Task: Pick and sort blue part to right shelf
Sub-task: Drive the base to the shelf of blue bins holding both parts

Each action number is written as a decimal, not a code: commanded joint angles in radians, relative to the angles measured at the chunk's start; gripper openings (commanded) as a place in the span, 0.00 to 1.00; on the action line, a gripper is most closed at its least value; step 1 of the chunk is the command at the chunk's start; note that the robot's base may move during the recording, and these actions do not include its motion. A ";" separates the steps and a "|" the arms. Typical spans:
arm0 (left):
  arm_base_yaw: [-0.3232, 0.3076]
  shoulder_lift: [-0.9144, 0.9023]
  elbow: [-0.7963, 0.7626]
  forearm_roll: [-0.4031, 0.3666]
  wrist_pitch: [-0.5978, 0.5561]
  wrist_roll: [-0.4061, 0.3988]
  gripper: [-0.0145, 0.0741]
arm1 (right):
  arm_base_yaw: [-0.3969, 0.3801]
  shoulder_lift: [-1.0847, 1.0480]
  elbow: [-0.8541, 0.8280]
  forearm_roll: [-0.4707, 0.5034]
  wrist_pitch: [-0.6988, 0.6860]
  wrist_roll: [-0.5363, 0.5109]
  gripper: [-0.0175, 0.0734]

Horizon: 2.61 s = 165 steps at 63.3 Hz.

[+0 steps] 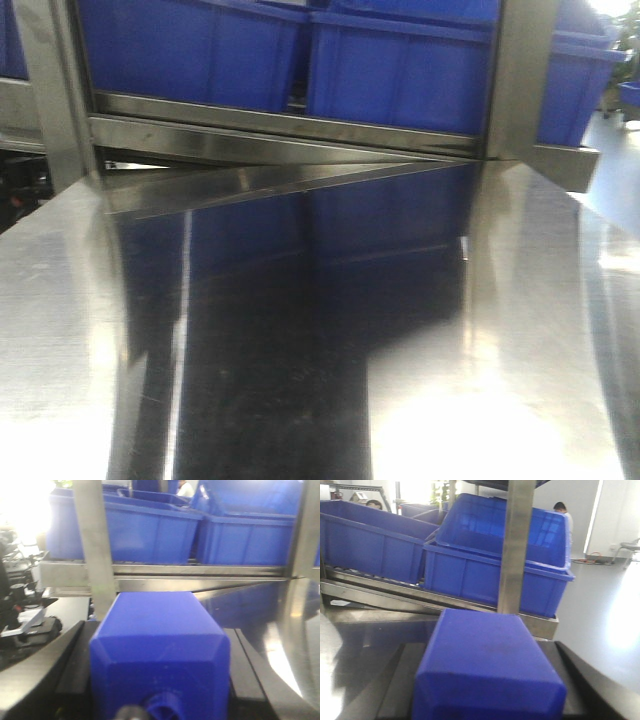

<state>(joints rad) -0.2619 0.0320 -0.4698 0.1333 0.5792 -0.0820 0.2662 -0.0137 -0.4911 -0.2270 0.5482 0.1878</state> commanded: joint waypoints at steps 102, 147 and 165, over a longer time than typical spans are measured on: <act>0.001 0.015 -0.028 0.003 -0.086 -0.010 0.60 | 0.000 -0.010 -0.026 -0.023 -0.091 -0.012 0.45; -0.001 0.015 -0.028 0.003 -0.086 -0.010 0.60 | -0.001 -0.010 -0.026 -0.023 -0.091 -0.012 0.45; -0.001 0.015 -0.028 0.003 -0.086 -0.010 0.60 | -0.001 -0.010 -0.026 -0.023 -0.091 -0.012 0.45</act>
<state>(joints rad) -0.2619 0.0320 -0.4698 0.1333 0.5812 -0.0834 0.2681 -0.0195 -0.4892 -0.2301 0.5482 0.1815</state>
